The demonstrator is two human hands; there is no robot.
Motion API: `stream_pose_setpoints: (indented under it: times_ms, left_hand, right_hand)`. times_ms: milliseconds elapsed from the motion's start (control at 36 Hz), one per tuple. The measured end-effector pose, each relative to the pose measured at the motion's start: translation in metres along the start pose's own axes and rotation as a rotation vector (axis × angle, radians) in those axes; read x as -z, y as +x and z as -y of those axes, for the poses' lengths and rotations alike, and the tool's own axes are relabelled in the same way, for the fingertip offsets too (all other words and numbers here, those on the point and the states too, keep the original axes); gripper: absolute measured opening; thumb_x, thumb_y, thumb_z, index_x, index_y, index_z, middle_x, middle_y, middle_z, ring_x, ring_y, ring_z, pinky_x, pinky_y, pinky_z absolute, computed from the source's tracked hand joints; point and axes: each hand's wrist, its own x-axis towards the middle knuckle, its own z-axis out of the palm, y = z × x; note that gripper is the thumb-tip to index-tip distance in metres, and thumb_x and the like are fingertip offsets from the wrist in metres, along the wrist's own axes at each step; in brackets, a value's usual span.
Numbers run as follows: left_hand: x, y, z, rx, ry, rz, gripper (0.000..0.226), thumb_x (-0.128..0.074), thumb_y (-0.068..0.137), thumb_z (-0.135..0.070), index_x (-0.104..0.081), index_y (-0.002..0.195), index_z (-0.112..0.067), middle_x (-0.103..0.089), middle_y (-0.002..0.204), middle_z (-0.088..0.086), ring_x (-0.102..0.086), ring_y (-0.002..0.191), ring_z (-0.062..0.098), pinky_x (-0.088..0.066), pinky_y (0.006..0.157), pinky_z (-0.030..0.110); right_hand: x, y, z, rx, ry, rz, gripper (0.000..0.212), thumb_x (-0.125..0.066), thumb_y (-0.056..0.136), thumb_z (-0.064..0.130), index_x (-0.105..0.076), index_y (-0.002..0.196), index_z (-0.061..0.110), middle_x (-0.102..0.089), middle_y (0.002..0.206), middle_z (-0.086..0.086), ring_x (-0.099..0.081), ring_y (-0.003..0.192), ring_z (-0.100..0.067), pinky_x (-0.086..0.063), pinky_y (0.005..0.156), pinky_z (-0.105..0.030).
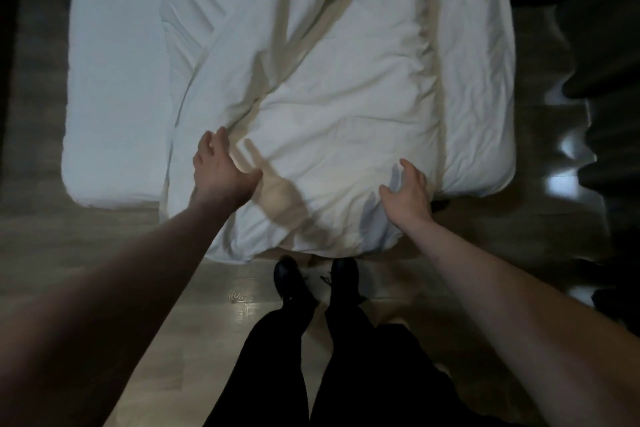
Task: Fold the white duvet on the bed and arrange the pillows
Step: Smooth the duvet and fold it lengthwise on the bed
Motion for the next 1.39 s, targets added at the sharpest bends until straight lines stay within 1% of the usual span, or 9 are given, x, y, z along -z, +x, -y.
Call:
stream_pose_setpoints:
  times_ms: [250, 361, 472, 639, 722, 944, 1139, 1250, 1389]
  left_hand:
    - [0.005, 0.022, -0.006, -0.029, 0.015, -0.028, 0.094, -0.076, 0.070, -0.033, -0.026, 0.149, -0.020, -0.021, 0.157, 0.011, -0.028, 0.139, 0.038, -0.030, 0.112, 0.050]
    - [0.008, 0.032, -0.005, -0.063, 0.042, -0.032, 0.093, -0.077, 0.070, -0.035, -0.029, 0.148, -0.021, -0.023, 0.157, 0.010, -0.029, 0.139, 0.037, -0.029, 0.112, 0.050]
    - [0.013, 0.042, -0.010, -0.066, 0.048, -0.084, 0.091, -0.078, 0.069, -0.037, -0.033, 0.146, -0.023, -0.027, 0.154, 0.007, -0.031, 0.138, 0.034, -0.029, 0.110, 0.049]
    - [0.022, 0.060, -0.031, -0.091, 0.073, -0.076, 0.092, -0.078, 0.069, -0.038, -0.031, 0.147, -0.022, -0.026, 0.155, 0.008, -0.029, 0.139, 0.034, -0.027, 0.112, 0.050]
    - [0.025, 0.071, -0.047, -0.100, 0.093, -0.082, 0.094, -0.077, 0.070, -0.039, -0.028, 0.149, -0.023, -0.023, 0.157, 0.007, -0.027, 0.141, 0.033, -0.026, 0.114, 0.049]
    - [0.024, 0.105, -0.098, -0.137, 0.111, -0.134, 0.094, -0.080, 0.069, -0.035, -0.031, 0.149, -0.020, -0.027, 0.156, 0.010, -0.030, 0.140, 0.035, -0.027, 0.113, 0.050]
    - [0.016, 0.148, -0.140, -0.202, 0.121, -0.150, 0.095, -0.080, 0.068, -0.036, -0.032, 0.149, -0.021, -0.028, 0.156, 0.010, -0.029, 0.140, 0.034, -0.026, 0.114, 0.048]
    - [0.008, 0.182, -0.159, -0.262, 0.176, -0.149, 0.091, -0.079, 0.069, -0.039, -0.034, 0.146, -0.023, -0.026, 0.156, 0.008, -0.027, 0.141, 0.033, -0.023, 0.115, 0.047]
    - [-0.006, 0.239, -0.176, -0.289, 0.218, -0.165, 0.104, -0.080, 0.063, -0.053, -0.028, 0.147, -0.023, -0.024, 0.156, 0.008, -0.026, 0.140, 0.035, -0.023, 0.115, 0.050]
  right_hand:
    - [-0.006, 0.008, 0.014, 0.007, -0.009, 0.017, 0.070, -0.063, 0.090, 0.028, -0.030, 0.151, 0.020, -0.030, 0.154, -0.006, -0.032, 0.141, -0.025, -0.026, 0.115, -0.033]
    - [-0.009, 0.012, 0.024, 0.016, -0.016, 0.007, 0.069, -0.062, 0.090, 0.028, -0.030, 0.151, 0.022, -0.030, 0.154, -0.004, -0.033, 0.140, -0.024, -0.028, 0.115, -0.036]
    - [-0.011, 0.018, 0.036, 0.033, -0.006, -0.003, 0.069, -0.062, 0.091, 0.028, -0.029, 0.151, 0.021, -0.030, 0.154, -0.004, -0.033, 0.140, -0.024, -0.027, 0.115, -0.035]
    - [-0.004, 0.033, 0.057, 0.036, 0.033, -0.020, 0.069, -0.063, 0.090, 0.027, -0.030, 0.151, 0.022, -0.031, 0.154, -0.004, -0.033, 0.141, -0.024, -0.027, 0.115, -0.035]
    - [0.002, 0.048, 0.067, 0.097, 0.023, -0.016, 0.070, -0.064, 0.090, 0.026, -0.031, 0.151, 0.020, -0.032, 0.154, -0.005, -0.033, 0.141, -0.025, -0.026, 0.115, -0.034]
    - [0.031, 0.093, 0.082, 0.143, 0.018, -0.023, 0.070, -0.062, 0.089, 0.027, -0.030, 0.152, 0.024, -0.030, 0.155, -0.001, -0.033, 0.141, -0.024, -0.029, 0.116, -0.035]
    - [0.039, 0.137, 0.098, 0.151, -0.023, 0.001, 0.073, -0.059, 0.089, 0.030, -0.024, 0.153, 0.026, -0.023, 0.158, 0.001, -0.025, 0.145, -0.024, -0.024, 0.118, -0.036]
    - [0.024, 0.156, 0.102, 0.132, -0.061, 0.074, 0.081, -0.061, 0.088, 0.039, -0.015, 0.155, 0.033, -0.007, 0.162, 0.006, -0.012, 0.149, -0.021, -0.020, 0.119, -0.036]
    - [-0.014, 0.175, 0.094, 0.065, -0.057, 0.176, 0.100, -0.068, 0.081, 0.056, -0.008, 0.157, 0.029, -0.002, 0.164, -0.007, -0.001, 0.152, -0.022, -0.012, 0.122, -0.035]
